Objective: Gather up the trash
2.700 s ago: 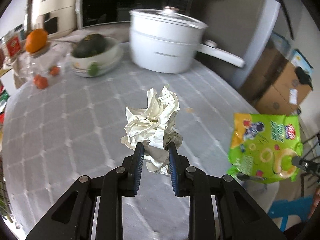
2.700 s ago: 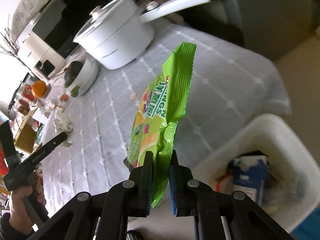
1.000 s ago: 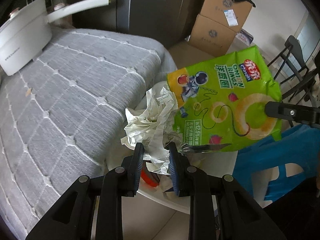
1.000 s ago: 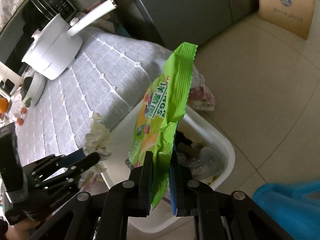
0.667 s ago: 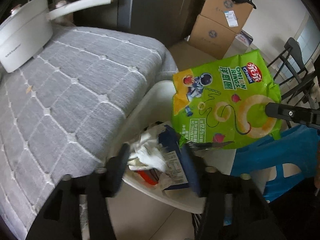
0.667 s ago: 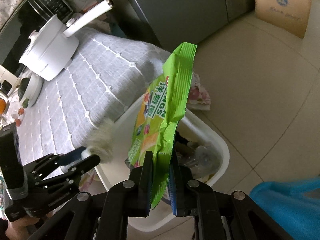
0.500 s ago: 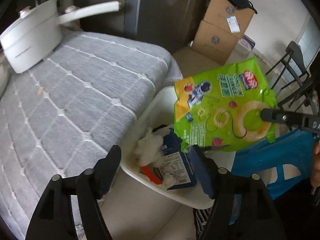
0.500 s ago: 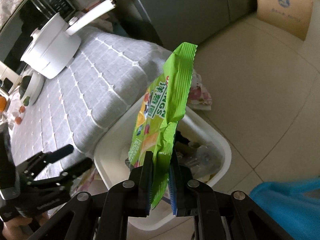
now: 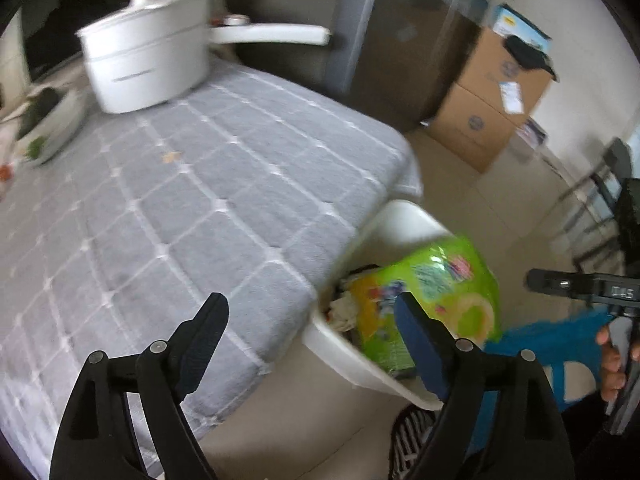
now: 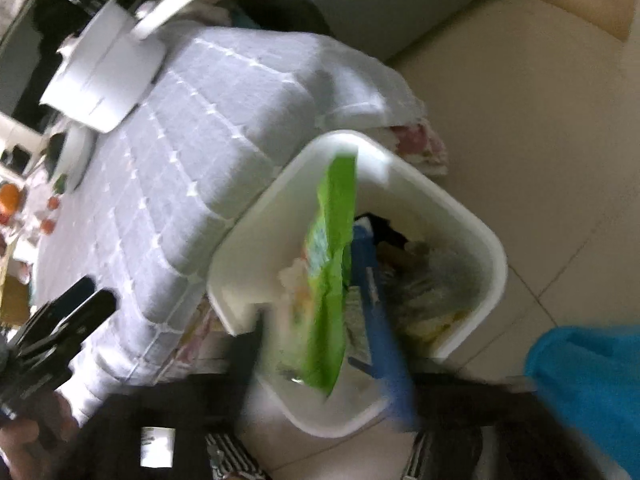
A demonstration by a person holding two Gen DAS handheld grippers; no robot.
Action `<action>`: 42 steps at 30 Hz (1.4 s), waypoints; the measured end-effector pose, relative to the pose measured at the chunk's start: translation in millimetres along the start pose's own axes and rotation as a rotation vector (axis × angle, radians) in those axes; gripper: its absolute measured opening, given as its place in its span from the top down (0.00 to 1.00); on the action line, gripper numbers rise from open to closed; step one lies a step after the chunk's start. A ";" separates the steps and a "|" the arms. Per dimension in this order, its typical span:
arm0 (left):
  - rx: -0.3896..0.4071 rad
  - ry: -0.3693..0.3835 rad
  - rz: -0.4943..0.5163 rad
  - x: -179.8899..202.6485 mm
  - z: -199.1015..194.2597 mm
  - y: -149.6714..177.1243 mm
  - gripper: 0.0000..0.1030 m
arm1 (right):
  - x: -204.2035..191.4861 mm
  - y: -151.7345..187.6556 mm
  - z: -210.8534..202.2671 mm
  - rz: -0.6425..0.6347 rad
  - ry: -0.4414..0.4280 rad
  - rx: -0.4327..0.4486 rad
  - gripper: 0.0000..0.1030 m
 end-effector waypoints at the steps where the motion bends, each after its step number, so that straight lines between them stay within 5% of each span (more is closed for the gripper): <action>1: -0.004 -0.030 -0.014 -4.2 -1.0 2.5 0.15 | 0.2 -1.7 -3.1 0.000 0.015 0.023 0.27; 8: -0.073 -0.117 -0.153 -17.6 -14.8 31.9 0.15 | -8.5 -0.9 -17.4 -0.038 0.054 0.109 0.24; 24: 0.049 -0.309 -0.232 -20.9 -94.3 84.9 0.15 | -82.9 78.9 -62.9 -0.346 0.069 0.427 0.08; 32: 0.118 -0.370 -0.226 -29.5 -126.2 96.5 0.14 | -105.4 103.4 -53.7 -0.468 0.092 0.480 0.03; 42: 0.117 -0.398 -0.217 -36.8 -129.2 105.2 0.12 | -112.8 101.6 -48.4 -0.469 0.064 0.466 0.01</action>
Point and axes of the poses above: each gripper's, at about its wrist camera, not at the fingertips, and z roughly the way its jaws point, x to its right, y to its underside, the point moved 5 cm from there along z, roughly the way its jaws point, and after that the axes turned 12 degrees about z, right-handed, at the moved point
